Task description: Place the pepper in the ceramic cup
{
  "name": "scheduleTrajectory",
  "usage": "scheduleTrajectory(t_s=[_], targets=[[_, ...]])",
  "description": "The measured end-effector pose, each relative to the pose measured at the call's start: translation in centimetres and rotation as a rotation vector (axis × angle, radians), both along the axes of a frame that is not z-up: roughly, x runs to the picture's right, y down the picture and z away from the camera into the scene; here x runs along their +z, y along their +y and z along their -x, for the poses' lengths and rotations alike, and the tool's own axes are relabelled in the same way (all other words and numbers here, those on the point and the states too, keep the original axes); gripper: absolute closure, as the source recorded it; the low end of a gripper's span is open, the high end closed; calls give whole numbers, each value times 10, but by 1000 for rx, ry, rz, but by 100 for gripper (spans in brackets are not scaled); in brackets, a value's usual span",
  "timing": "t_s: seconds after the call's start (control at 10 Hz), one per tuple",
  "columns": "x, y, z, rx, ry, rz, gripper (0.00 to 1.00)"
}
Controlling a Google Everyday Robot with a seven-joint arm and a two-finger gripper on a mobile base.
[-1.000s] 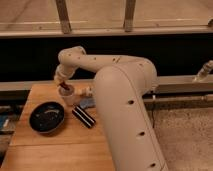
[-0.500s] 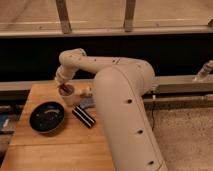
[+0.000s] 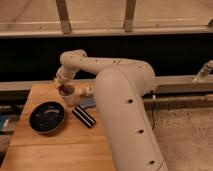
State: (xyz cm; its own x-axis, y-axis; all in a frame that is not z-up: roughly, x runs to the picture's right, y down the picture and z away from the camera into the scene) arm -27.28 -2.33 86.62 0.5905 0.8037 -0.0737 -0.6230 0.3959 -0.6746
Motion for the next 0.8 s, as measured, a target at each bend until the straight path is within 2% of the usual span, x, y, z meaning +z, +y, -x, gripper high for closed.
scheduleTrajectory(t_s=[0.8], targets=[[-2, -1, -3, 20, 2, -9, 20]])
